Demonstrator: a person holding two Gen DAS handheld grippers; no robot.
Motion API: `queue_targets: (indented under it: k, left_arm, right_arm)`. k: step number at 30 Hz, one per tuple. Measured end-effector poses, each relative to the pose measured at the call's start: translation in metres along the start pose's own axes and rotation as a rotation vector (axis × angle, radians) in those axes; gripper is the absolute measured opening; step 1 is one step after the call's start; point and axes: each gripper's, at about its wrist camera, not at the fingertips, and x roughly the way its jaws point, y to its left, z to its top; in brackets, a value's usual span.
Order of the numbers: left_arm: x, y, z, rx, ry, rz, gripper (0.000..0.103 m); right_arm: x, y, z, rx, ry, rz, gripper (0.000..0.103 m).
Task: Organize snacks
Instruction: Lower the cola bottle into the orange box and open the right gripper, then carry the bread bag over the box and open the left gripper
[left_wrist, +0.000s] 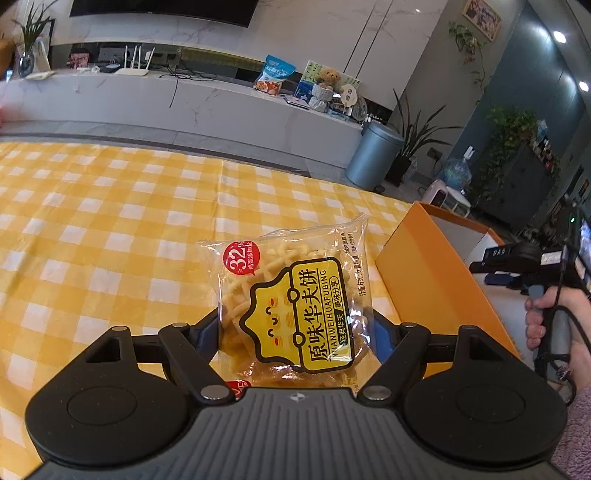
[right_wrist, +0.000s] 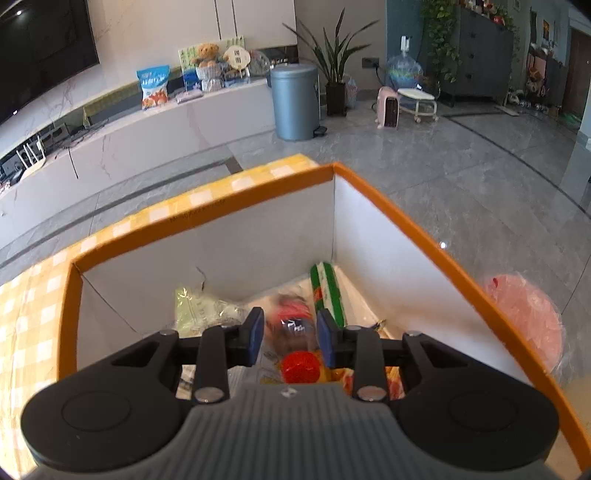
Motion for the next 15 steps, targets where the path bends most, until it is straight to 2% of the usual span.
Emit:
queue_targets:
  k: [1,2,4,5,6,8,11,15]
  left_arm:
    - [0.0,-0.006,0.0,0.014,0.003,0.011,0.089]
    - [-0.001,-0.012,0.001,0.026,0.009,0.018,0.089]
    - [-0.002,-0.025,0.002,0.053,0.014,0.022,0.089]
    - [-0.003,-0.033,0.003,0.069,0.012,0.022,0.089]
    - [-0.005,-0.04,0.004,0.084,0.007,0.021,0.089]
    - [-0.005,-0.054,0.006,0.112,0.006,0.017,0.089]
    - [-0.003,-0.078,0.01,0.156,0.004,0.002,0.089]
    - [0.002,-0.111,0.016,0.225,-0.014,-0.021,0.089]
  right_arm:
    - [-0.002,-0.001,0.0,0.002,-0.005,-0.004,0.037]
    - [-0.005,-0.001,0.0,0.001,-0.013,-0.009,0.045]
    - [-0.014,-0.001,0.0,-0.019,-0.034,-0.021,0.047]
    - [-0.02,-0.002,0.0,-0.032,-0.051,-0.029,0.052]
    - [-0.028,-0.002,0.001,-0.044,-0.074,-0.037,0.062]
    - [-0.045,-0.005,0.004,-0.057,-0.126,-0.036,0.071]
    - [-0.069,-0.016,0.004,-0.04,-0.171,-0.005,0.077]
    - [-0.093,-0.036,-0.01,-0.015,-0.177,0.026,0.078]
